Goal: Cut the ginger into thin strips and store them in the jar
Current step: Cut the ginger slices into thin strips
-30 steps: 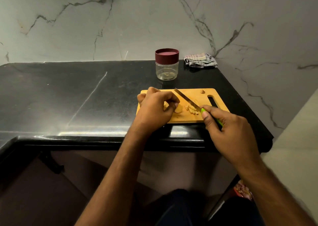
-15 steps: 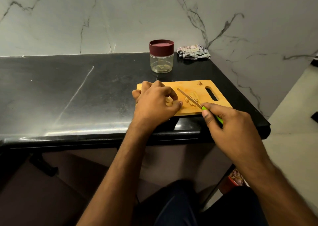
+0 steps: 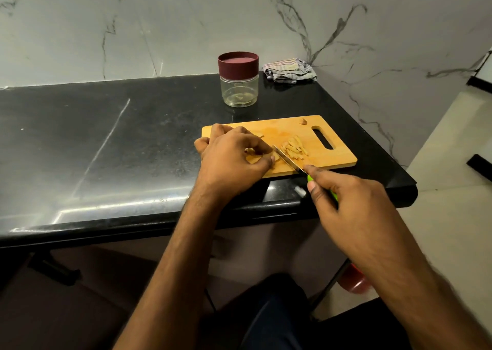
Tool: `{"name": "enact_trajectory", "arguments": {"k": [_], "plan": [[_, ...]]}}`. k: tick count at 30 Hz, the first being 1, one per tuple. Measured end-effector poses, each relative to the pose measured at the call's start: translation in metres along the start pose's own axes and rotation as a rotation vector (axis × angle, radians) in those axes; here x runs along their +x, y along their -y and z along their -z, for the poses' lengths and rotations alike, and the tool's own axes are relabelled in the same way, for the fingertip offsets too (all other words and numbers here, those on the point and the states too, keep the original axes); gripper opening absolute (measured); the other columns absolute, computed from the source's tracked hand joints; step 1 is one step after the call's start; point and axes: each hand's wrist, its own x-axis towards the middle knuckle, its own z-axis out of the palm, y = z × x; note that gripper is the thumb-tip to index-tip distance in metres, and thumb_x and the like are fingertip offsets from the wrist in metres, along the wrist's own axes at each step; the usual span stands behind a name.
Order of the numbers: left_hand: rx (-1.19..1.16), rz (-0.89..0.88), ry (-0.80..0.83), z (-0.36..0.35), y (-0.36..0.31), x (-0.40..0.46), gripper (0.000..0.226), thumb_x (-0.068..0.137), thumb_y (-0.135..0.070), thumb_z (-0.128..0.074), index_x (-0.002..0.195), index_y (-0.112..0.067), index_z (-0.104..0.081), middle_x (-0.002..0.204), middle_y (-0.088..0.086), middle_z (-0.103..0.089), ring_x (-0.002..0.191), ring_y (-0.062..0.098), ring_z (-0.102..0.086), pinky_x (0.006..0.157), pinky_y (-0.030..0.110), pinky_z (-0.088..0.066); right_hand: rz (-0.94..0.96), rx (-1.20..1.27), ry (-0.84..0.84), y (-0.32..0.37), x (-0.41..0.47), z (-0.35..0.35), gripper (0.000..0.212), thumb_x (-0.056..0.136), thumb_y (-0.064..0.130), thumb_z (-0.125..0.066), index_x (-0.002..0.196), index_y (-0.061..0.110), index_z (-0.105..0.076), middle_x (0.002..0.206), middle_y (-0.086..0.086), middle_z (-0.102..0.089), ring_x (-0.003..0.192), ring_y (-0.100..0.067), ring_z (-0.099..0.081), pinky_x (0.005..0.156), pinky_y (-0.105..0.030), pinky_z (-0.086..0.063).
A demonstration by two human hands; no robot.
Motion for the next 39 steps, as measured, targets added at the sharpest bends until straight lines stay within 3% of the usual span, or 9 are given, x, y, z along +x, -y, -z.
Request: {"name": "enact_trajectory", "arguments": {"k": [10,14,18,26,29,33,37,39], "plan": [[0.031,0.012,0.018,0.001,-0.003,0.003,0.014,0.085,-0.052,-0.072,0.095,-0.043,-0.077,0.103,-0.022,-0.055,0.116,0.008,-0.029,0.092,0.037,-0.016,0.041,0.021,0.004,-0.002,0.0,0.003,0.037,0.095,0.039,-0.048,0.131,0.036,-0.056,0.1,0.009,-0.069,0.074,-0.001,-0.05,0.064,-0.008,-0.038],[0.017,0.021,0.041,0.002,-0.004,0.004,0.012,0.083,-0.051,-0.074,0.092,-0.043,-0.077,0.102,-0.02,-0.048,0.116,0.008,-0.028,0.1,0.04,-0.019,0.054,0.023,0.003,-0.004,-0.002,0.005,0.037,0.094,0.038,-0.049,0.13,0.035,-0.057,0.091,0.01,-0.068,0.064,0.002,-0.05,0.059,-0.001,-0.033],[0.009,0.025,0.045,0.003,-0.004,0.005,0.011,0.083,-0.05,-0.075,0.09,-0.042,-0.077,0.104,-0.018,-0.048,0.117,0.009,-0.029,0.105,0.043,-0.021,0.06,0.025,0.021,-0.006,-0.003,0.005,0.039,0.094,0.039,-0.048,0.132,0.034,-0.057,0.097,0.01,-0.069,0.074,-0.002,-0.055,0.063,-0.007,-0.04],[-0.002,0.035,0.083,0.004,-0.005,0.007,0.012,0.083,-0.047,-0.076,0.092,-0.041,-0.077,0.107,-0.018,-0.049,0.116,0.007,-0.028,0.096,0.034,-0.013,0.028,0.017,0.069,0.002,-0.003,0.014,0.036,0.092,0.04,-0.049,0.126,0.039,-0.059,0.066,0.018,-0.055,0.054,0.001,-0.052,0.041,-0.009,-0.036],[-0.009,0.027,0.095,0.005,-0.004,0.009,0.008,0.083,-0.046,-0.076,0.09,-0.041,-0.076,0.107,-0.017,-0.049,0.115,0.006,-0.028,0.095,0.034,-0.013,0.026,0.0,0.06,0.005,0.005,0.008,0.035,0.093,0.037,-0.051,0.127,0.038,-0.059,0.08,0.014,-0.063,0.059,-0.001,-0.05,0.047,-0.006,-0.033],[-0.001,0.026,0.083,0.004,-0.003,0.008,0.011,0.082,-0.048,-0.077,0.091,-0.042,-0.077,0.104,-0.018,-0.048,0.115,0.007,-0.029,0.099,0.038,-0.018,0.036,-0.043,0.083,0.008,0.015,0.0,0.037,0.096,0.038,-0.048,0.132,0.038,-0.054,0.103,0.007,-0.067,0.084,-0.008,-0.057,0.067,-0.02,-0.046],[-0.023,0.039,0.054,0.003,-0.002,0.007,0.011,0.08,-0.049,-0.078,0.089,-0.041,-0.077,0.102,-0.02,-0.048,0.114,0.006,-0.029,0.102,0.041,-0.021,0.056,-0.071,0.096,0.009,0.003,0.01,0.037,0.095,0.042,-0.045,0.132,0.043,-0.052,0.09,0.018,-0.062,0.063,0.002,-0.046,0.053,-0.004,-0.028],[-0.031,0.038,0.04,0.002,-0.001,0.006,0.013,0.08,-0.048,-0.078,0.09,-0.041,-0.077,0.102,-0.02,-0.049,0.114,0.005,-0.029,0.102,0.041,-0.021,0.042,-0.069,0.089,0.006,-0.002,0.012,0.037,0.094,0.044,-0.045,0.131,0.045,-0.052,0.089,0.017,-0.063,0.066,0.0,-0.048,0.053,-0.006,-0.03]]}}
